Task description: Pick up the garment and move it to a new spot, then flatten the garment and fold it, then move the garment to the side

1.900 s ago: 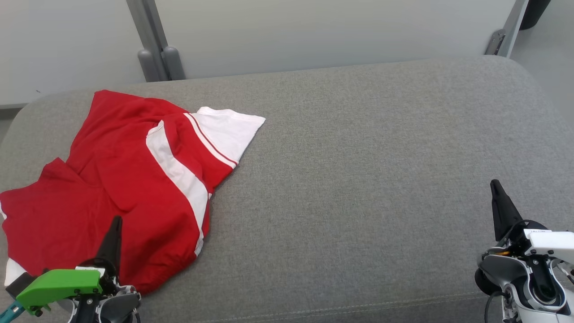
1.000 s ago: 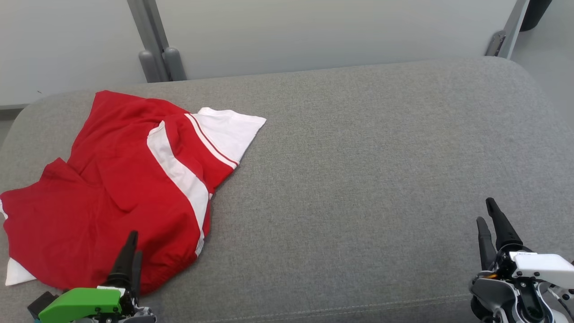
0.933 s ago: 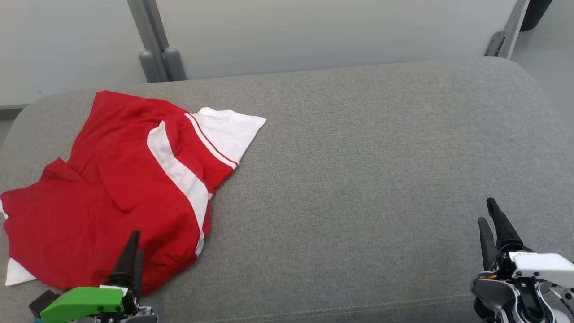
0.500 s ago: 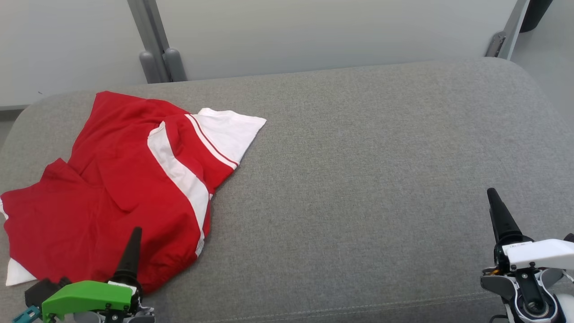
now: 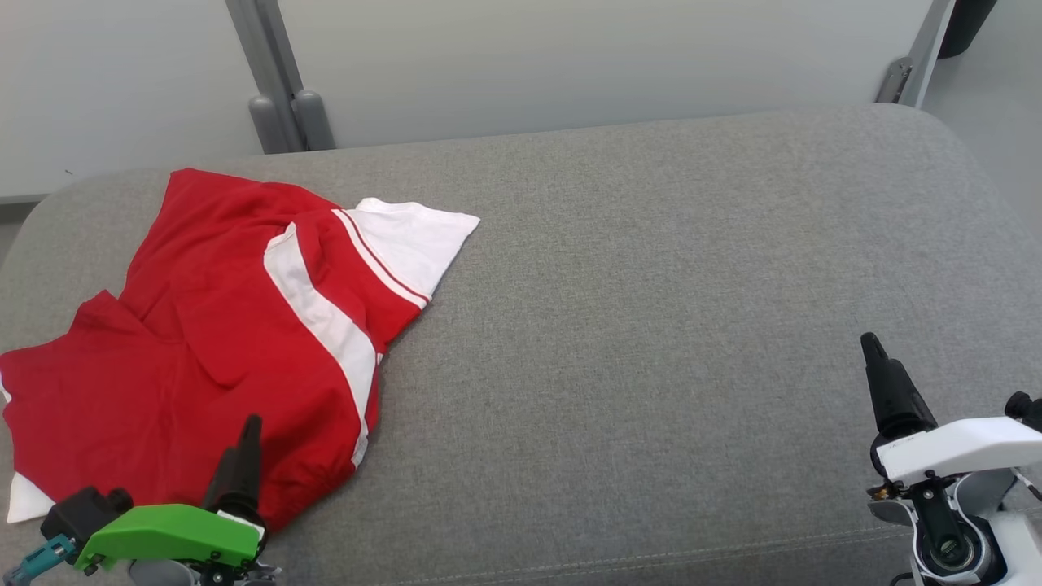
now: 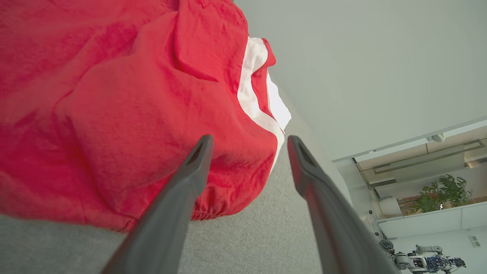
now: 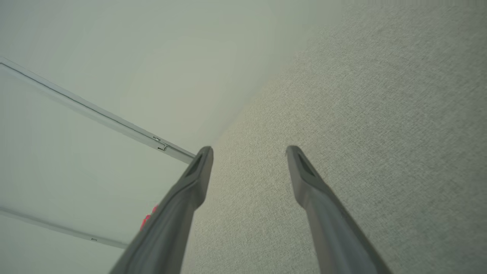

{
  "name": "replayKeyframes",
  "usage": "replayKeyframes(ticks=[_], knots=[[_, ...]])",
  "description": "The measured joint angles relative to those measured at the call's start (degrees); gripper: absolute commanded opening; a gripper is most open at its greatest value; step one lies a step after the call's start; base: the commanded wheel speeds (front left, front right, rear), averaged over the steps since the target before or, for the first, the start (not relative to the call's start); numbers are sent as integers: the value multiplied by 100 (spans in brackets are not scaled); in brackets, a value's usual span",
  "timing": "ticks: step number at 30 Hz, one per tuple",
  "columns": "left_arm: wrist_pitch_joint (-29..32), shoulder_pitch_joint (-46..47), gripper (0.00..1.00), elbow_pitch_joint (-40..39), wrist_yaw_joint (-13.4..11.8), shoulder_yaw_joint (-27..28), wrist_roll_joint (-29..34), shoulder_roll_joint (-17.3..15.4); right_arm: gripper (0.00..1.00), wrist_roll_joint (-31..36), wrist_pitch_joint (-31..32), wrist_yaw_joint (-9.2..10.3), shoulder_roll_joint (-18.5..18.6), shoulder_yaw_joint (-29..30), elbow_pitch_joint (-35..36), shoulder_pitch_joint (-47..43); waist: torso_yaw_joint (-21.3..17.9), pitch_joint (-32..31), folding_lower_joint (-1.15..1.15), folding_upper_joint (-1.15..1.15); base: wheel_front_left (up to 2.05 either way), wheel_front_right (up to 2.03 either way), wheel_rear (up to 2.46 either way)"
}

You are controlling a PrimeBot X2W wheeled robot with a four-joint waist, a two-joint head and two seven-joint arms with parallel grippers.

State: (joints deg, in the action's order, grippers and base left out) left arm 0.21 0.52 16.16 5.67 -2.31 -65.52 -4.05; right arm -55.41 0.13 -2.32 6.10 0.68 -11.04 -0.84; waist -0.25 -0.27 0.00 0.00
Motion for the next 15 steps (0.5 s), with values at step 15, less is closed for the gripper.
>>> replayKeyframes(ticks=[15], knots=[[-338,7,100,-172,-220,-234,1269,-135,100,1237,-324,202,226,-488,96,-69,-21,-36,0,0,0,0,0]])
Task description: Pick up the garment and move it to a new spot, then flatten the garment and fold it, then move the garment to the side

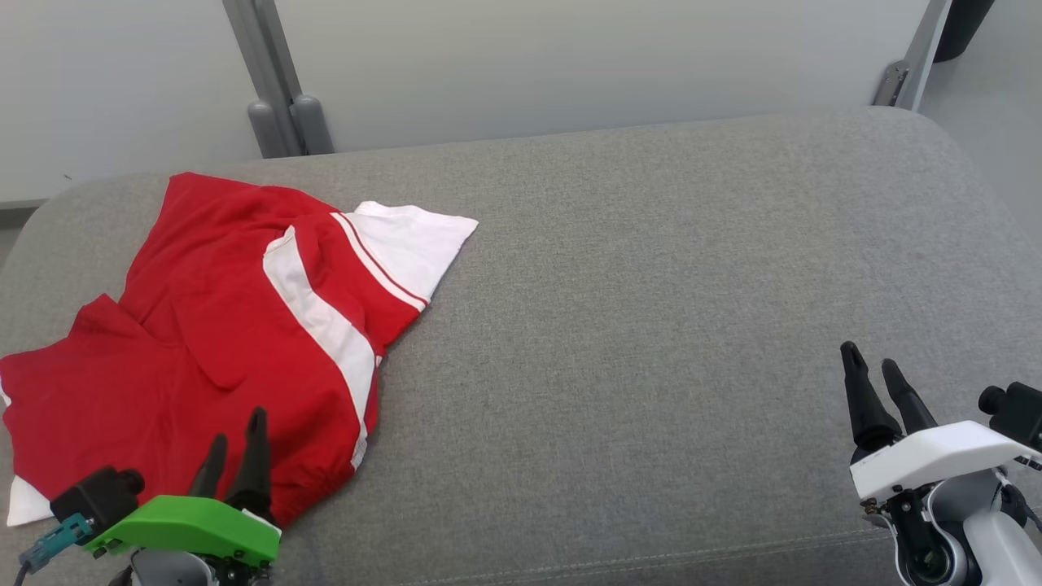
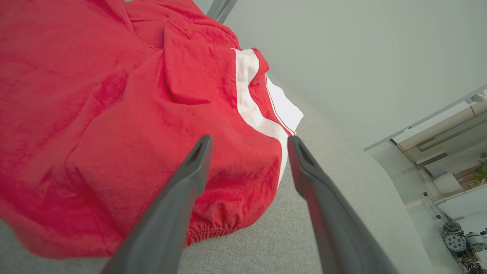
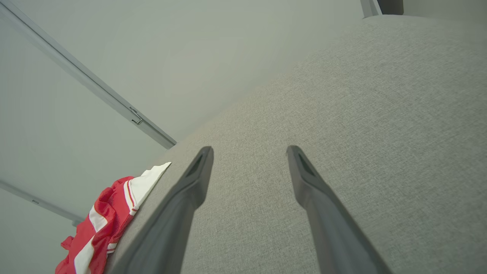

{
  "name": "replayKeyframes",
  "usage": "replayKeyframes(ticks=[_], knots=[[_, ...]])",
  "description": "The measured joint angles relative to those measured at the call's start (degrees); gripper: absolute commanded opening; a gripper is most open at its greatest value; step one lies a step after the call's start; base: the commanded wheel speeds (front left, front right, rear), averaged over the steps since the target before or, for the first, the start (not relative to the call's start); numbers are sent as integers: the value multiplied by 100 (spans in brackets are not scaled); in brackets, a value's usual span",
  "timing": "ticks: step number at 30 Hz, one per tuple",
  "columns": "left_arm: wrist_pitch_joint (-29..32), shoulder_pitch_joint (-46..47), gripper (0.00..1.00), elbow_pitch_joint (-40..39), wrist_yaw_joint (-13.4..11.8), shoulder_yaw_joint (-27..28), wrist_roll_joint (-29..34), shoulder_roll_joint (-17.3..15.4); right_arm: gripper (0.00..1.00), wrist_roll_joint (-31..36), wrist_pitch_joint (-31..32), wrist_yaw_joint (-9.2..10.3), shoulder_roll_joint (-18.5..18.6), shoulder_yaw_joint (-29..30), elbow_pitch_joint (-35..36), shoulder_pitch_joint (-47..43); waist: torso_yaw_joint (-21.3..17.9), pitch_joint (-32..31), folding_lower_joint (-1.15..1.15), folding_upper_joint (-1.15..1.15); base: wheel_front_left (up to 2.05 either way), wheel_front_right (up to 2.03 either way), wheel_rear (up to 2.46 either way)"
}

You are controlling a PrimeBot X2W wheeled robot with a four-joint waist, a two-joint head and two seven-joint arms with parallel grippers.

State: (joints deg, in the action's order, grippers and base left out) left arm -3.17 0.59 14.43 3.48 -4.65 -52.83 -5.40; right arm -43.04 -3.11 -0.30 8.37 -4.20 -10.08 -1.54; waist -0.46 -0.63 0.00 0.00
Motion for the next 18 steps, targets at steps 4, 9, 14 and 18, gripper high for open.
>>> replayKeyframes(ticks=[4,9,14,18], knots=[[-94,0,100,-37,-3,-142,396,-65,100,311,-116,46,64,-110,1,-16,1,-18,0,0,0,0,0],[-203,0,100,-145,-2,-309,849,-105,100,671,-202,111,112,-205,16,-20,-1,-49,0,0,0,0,0],[-304,-1,100,-224,-2,-422,1223,-129,100,1051,-328,197,168,-311,51,-126,-14,-77,0,0,0,0,0],[-422,-10,100,-292,-2,-455,1551,-155,100,1362,-434,245,218,-458,84,-152,-60,-79,0,0,0,0,0]])
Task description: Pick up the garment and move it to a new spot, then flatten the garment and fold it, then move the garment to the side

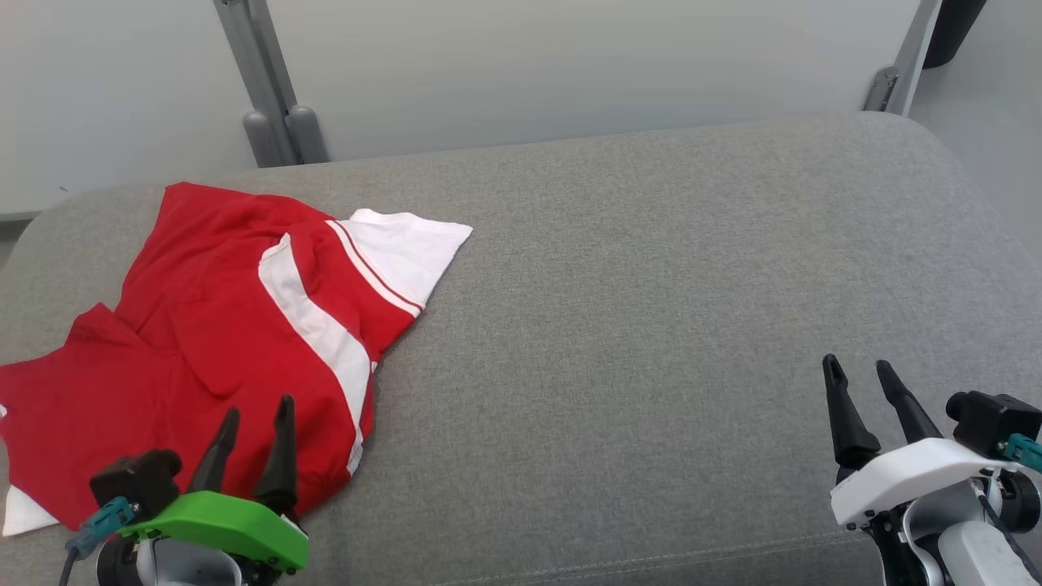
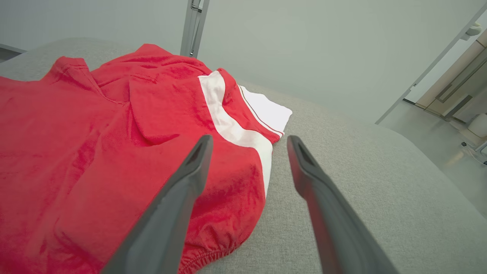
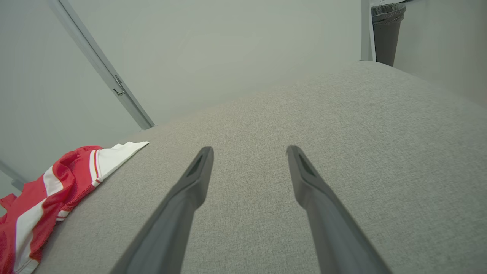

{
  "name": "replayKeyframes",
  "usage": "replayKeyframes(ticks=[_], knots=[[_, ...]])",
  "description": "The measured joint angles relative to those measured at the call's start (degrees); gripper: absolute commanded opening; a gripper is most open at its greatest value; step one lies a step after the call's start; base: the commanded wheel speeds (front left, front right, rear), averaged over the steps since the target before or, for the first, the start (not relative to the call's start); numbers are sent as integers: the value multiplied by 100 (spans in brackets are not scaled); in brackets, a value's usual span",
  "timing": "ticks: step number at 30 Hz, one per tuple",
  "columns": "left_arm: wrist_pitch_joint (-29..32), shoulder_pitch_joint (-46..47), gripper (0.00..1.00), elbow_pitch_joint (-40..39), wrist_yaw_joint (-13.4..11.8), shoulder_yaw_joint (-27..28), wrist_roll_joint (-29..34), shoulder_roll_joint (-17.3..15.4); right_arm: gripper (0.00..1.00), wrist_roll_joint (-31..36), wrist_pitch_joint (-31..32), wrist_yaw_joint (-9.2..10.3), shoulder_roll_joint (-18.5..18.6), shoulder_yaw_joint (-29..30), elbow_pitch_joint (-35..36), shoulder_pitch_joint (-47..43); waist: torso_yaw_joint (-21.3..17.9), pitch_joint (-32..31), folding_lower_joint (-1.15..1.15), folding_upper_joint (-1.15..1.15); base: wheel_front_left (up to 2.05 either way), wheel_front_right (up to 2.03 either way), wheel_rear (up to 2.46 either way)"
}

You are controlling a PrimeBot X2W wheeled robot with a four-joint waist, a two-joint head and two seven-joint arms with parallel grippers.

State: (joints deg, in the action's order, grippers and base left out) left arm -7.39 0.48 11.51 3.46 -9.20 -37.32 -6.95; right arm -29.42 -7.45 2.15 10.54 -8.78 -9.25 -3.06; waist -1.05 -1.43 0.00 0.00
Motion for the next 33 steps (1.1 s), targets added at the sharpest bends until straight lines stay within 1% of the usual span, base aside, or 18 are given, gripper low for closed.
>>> replayKeyframes(ticks=[7,10,12,17,18,21,23,26,30,33], knots=[[-162,-16,100,-74,0,-86,489,-29,100,539,-132,90,126,-101,46,0,-90,11,0,0,0,0,0],[-229,-25,100,-90,0,-112,742,-58,100,753,-219,100,194,-162,58,4,-109,15,0,0,0,0,0],[-280,-29,100,-100,0,-133,862,-86,100,918,-269,145,230,-197,60,10,-116,17,0,0,0,0,0],[-388,-59,100,-144,0,-197,1252,-99,100,1296,-374,166,290,-313,101,23,-109,19,0,0,0,0,0],[-419,-60,100,-156,0,-204,1354,-99,100,1360,-411,201,297,-346,113,24,-105,18,0,0,0,0,0],[-486,-69,100,-192,4,-236,1558,-101,100,1603,-469,210,328,-419,126,25,-88,15,0,0,0,0,0],[-534,-73,100,-212,5,-259,1749,-105,100,1724,-517,255,360,-463,132,25,-75,14,0,0,0,0,0],[-598,-74,100,-247,9,-290,1952,-121,100,1959,-587,258,404,-524,149,25,-55,12,0,0,0,0,0],[-687,-76,100,-278,15,-326,2248,-149,100,2197,-686,309,404,-604,181,27,-37,15,0,0,0,0,0],[-687,-78,100,-278,58,-321,2341,-153,100,2165,-690,309,359,-568,190,27,-24,21,0,0,0,0,0]])
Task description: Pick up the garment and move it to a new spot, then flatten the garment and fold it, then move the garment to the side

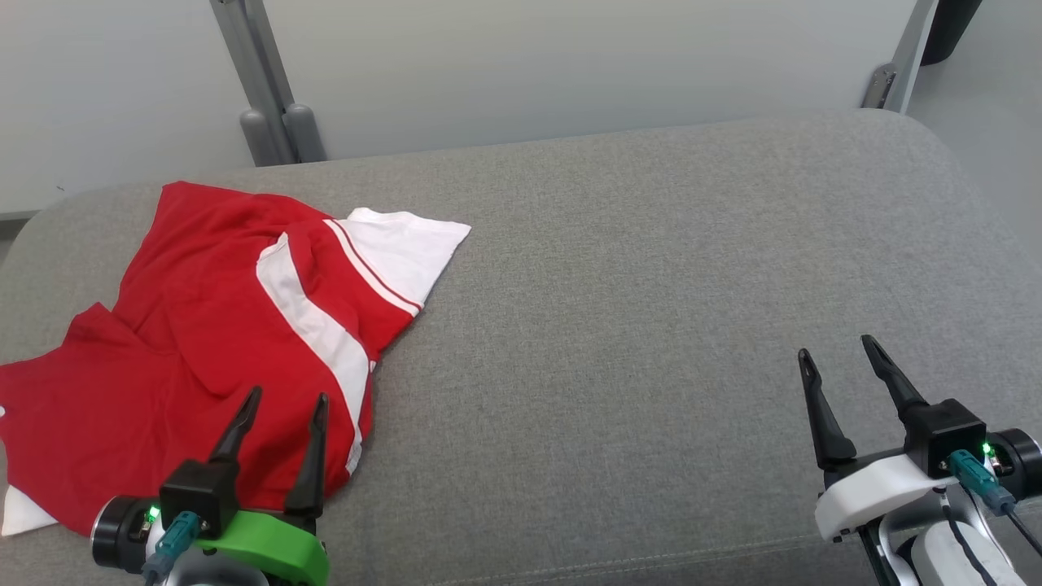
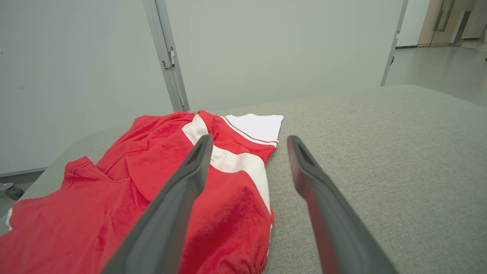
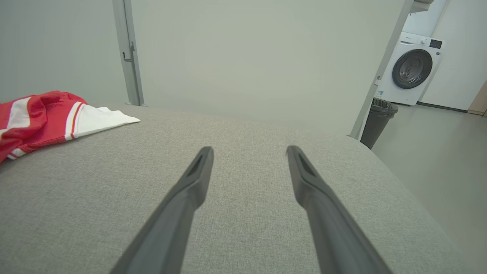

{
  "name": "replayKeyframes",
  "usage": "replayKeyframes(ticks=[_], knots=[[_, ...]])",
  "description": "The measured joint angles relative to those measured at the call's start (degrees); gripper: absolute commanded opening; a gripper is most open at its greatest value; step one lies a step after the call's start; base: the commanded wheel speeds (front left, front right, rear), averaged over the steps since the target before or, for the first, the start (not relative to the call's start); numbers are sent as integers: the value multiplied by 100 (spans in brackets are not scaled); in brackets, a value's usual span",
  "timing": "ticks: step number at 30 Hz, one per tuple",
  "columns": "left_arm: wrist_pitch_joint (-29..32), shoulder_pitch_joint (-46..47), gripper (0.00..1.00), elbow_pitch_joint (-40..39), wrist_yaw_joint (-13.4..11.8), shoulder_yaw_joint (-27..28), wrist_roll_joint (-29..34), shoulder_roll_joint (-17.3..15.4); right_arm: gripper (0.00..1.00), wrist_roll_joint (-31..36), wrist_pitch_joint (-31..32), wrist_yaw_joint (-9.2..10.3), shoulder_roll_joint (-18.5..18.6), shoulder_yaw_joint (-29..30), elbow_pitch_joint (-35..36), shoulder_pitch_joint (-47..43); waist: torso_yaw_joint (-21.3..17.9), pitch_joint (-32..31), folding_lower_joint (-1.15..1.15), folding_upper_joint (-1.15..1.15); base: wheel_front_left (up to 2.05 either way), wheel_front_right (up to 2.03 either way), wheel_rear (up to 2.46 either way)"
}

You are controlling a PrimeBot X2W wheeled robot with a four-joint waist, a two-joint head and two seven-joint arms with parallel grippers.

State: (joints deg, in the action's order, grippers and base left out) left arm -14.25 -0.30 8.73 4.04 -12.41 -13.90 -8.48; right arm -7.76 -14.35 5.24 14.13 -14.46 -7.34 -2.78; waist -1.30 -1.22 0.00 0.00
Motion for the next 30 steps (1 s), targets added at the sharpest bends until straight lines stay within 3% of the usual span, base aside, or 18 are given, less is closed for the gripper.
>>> replayKeyframes(ticks=[4,20,30], knots=[[0,-3,100,2,3,60,4,2,100,-281,0,0,-174,137,-4,-1,12,5,0,0,0,0,0],[0,-10,100,26,103,238,15,63,100,-338,0,-22,-168,348,-60,-3,45,-1,0,0,0,0,0],[-1,-10,100,287,144,313,46,170,100,-339,0,-69,-143,463,-60,-15,379,-12,0,0,0,0,0]])
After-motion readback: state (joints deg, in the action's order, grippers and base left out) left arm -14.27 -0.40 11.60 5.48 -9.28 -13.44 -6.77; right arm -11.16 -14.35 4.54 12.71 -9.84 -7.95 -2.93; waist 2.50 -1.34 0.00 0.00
